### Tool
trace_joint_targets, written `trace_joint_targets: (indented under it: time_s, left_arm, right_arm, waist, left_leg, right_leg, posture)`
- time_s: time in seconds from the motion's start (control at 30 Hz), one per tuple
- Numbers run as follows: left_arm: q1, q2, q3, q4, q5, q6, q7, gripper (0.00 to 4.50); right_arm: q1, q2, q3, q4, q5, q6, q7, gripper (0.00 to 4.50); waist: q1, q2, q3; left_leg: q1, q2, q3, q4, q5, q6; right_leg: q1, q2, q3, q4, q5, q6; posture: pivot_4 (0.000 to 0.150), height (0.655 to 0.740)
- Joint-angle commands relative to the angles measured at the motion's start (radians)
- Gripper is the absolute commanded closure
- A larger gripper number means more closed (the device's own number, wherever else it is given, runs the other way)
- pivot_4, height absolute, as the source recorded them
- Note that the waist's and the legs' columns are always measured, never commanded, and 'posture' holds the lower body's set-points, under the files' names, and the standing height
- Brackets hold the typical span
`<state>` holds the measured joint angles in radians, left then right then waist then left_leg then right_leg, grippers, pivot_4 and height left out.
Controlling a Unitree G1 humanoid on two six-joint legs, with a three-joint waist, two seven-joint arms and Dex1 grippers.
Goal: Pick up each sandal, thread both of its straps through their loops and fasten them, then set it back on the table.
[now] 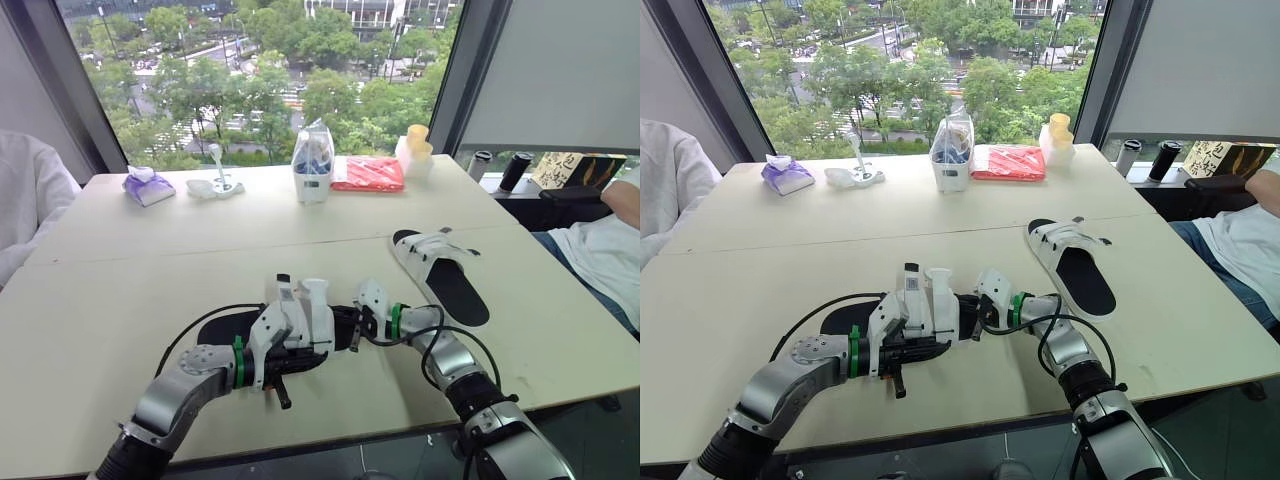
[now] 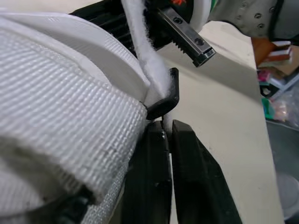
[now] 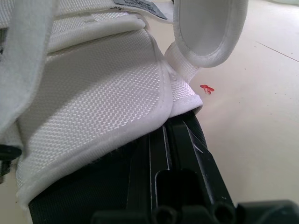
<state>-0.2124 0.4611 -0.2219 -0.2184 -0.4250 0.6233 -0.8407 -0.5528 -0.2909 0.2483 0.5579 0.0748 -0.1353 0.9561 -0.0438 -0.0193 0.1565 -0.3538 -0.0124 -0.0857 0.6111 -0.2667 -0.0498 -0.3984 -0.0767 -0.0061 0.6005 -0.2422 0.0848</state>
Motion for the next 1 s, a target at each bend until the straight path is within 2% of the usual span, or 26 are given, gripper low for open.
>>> trace_joint_targets:
  time_s: [0.03,0.2,0.4,0.63,0.7,0.8,1.0]
  left_arm:
    - [-0.004,-0.005,0.033,-0.032,-0.029,0.016,0.009,4.45]
    - [0.033,0.078,0.046,-0.107,-0.118,0.132,-0.063,4.45]
    - [0.075,0.260,0.064,-0.203,-0.267,0.239,-0.238,4.45]
    - [0.019,0.331,0.092,-0.274,-0.428,0.337,-0.323,4.45]
    - [-0.021,0.314,0.120,-0.267,-0.482,0.369,-0.306,4.45]
    - [-0.107,0.231,0.173,-0.201,-0.543,0.417,-0.210,4.45]
    - [-0.259,0.057,0.230,0.054,-0.507,0.457,-0.020,4.45]
  right_arm:
    - [0.088,-0.004,0.085,0.110,-0.094,0.090,0.002,4.50]
    - [0.081,-0.002,0.086,0.118,-0.095,0.090,0.002,4.50]
    - [0.075,0.000,0.084,0.129,-0.097,0.085,0.002,4.50]
    - [0.063,0.008,0.082,0.142,-0.096,0.082,-0.004,4.50]
    - [0.063,0.008,0.082,0.146,-0.097,0.079,-0.004,4.50]
    - [0.064,0.008,0.081,0.147,-0.098,0.078,-0.004,4.50]
    - [0.056,0.013,0.083,0.155,-0.098,0.076,-0.007,4.50]
  waist:
    - [0.000,0.000,0.000]
    - [-0.002,0.000,0.000]
    - [-0.001,0.002,0.001]
    - [-0.003,0.004,0.002]
    - [-0.004,0.003,0.002]
    - [-0.002,0.003,0.002]
    - [-0.001,0.002,0.002]
  left_leg:
    - [0.000,0.000,0.000,0.000,0.000,0.000]
    - [0.000,0.001,0.001,0.000,0.000,0.000]
    - [-0.001,0.008,0.001,-0.001,-0.001,0.001]
    - [-0.002,0.009,0.001,-0.001,-0.002,0.001]
    - [-0.003,0.009,0.002,-0.002,-0.002,0.001]
    - [-0.003,0.009,0.002,-0.002,-0.002,0.001]
    - [-0.002,0.008,0.002,0.000,-0.002,0.001]
  right_leg:
    - [0.000,0.000,0.000,0.000,0.000,0.000]
    - [0.000,0.001,0.000,0.000,0.000,0.000]
    - [-0.004,0.013,0.001,0.000,0.001,-0.003]
    - [-0.007,0.013,0.001,-0.001,0.001,-0.004]
    - [-0.006,0.014,0.002,-0.001,0.001,-0.004]
    - [-0.006,0.015,0.002,-0.001,0.001,-0.005]
    - [-0.004,0.017,0.001,0.001,0.002,-0.005]
  posture:
    - [0.150,0.7400]
    - [0.150,0.7400]
    - [0.150,0.7400]
    - [0.150,0.7400]
    - [0.150,0.7400]
    - [0.150,0.7400]
    - [0.150,0.7400]
